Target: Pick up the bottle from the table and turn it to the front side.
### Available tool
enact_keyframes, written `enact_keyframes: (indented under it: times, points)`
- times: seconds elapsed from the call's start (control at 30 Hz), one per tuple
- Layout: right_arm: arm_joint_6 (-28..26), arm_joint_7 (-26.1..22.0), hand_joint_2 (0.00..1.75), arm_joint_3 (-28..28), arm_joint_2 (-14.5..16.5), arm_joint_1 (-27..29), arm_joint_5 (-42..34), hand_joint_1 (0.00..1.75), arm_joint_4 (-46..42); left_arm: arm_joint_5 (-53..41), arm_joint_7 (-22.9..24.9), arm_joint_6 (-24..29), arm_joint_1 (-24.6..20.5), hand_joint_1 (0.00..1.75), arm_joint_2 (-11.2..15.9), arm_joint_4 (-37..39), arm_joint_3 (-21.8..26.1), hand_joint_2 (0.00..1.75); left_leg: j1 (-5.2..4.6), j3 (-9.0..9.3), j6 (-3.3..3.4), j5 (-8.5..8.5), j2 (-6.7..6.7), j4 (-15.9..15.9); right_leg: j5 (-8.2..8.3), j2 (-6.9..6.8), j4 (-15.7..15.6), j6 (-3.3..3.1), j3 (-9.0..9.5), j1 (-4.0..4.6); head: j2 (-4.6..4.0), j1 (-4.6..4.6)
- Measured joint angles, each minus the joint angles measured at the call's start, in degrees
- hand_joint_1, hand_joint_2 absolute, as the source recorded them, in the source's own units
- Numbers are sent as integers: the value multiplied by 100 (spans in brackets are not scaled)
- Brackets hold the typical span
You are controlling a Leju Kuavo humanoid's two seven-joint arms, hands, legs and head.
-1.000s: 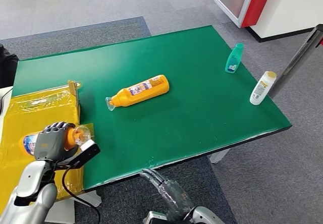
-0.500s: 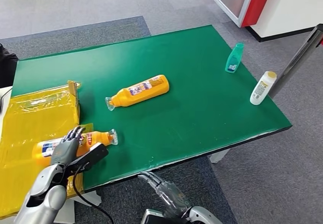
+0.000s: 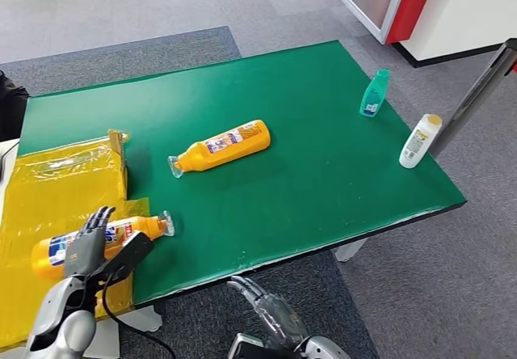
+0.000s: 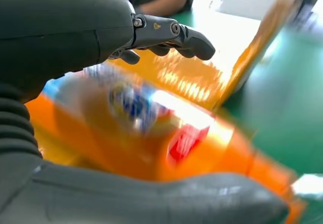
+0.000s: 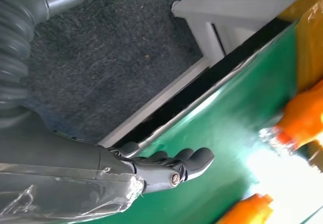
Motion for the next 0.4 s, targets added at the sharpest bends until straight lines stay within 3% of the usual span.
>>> enact_keyframes:
  times: [0.1,0.27,0.4]
  points:
    - [-179,117,175,-4,-64,128,-5,0,-139,365,-763,812,303,0,-120,-570,170,0,0,-5,2,-2,-1,0,-3,-1,-1,2,1,-1,0,3]
    - [-266,171,175,-3,-135,232,-8,0,-283,709,-1244,1238,604,0,-268,-1127,314,0,-1,-8,1,-10,-1,0,-4,0,-3,2,0,-2,0,2]
    - [-424,255,175,16,-188,280,-30,0,-336,1411,-2259,2221,852,0,-378,-1497,461,0,0,-13,1,-10,-1,0,-5,0,-3,0,0,-1,0,1]
